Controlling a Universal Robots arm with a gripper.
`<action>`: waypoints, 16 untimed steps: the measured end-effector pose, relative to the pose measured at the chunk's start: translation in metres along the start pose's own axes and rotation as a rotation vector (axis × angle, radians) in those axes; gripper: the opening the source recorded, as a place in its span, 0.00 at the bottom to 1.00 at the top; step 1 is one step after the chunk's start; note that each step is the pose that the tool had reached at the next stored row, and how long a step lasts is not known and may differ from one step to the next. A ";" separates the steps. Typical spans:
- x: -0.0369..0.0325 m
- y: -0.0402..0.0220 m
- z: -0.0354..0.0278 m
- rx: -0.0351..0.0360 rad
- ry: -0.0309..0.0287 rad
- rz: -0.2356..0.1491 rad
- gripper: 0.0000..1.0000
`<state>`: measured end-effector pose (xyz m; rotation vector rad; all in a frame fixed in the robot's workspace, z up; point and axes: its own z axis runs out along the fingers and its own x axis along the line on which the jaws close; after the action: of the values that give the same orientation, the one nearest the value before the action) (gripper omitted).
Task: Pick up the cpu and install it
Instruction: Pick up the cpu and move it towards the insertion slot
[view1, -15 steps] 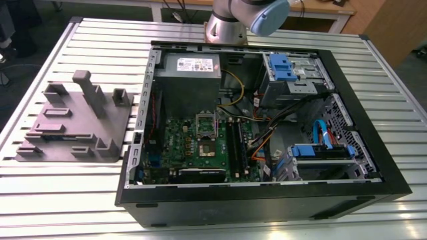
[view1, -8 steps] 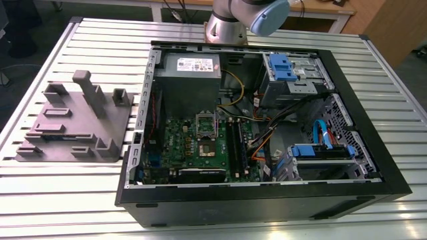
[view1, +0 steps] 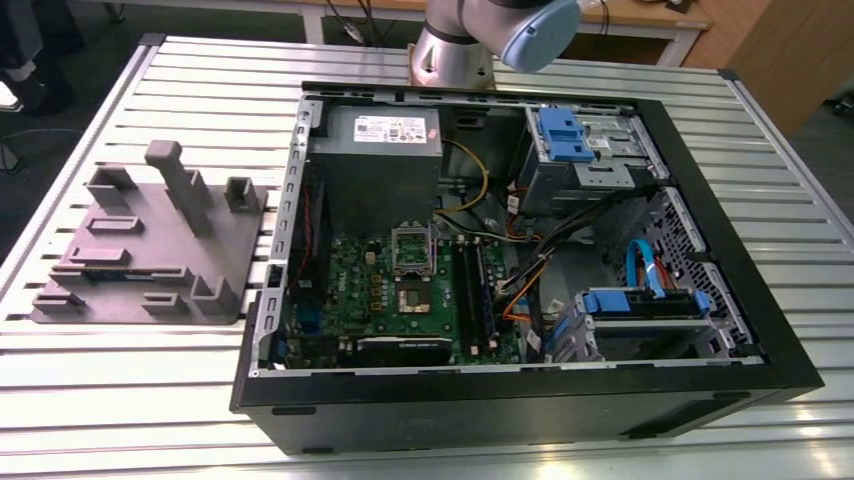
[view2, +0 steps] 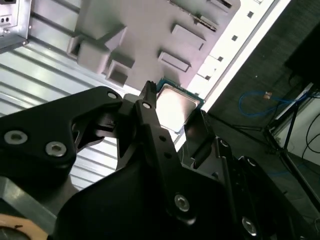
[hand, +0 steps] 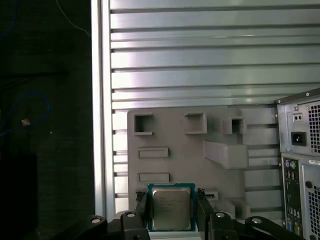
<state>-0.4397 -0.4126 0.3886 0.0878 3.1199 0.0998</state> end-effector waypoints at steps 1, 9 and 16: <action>-0.0041 0.0002 0.0000 0.0001 0.0001 0.000 0.47; -0.0304 0.0017 0.0006 0.0000 0.0000 0.000 0.47; -0.0474 0.0026 0.0009 0.0001 0.0000 0.000 0.47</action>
<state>-0.3921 -0.4126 0.3887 0.0879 3.1199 0.0998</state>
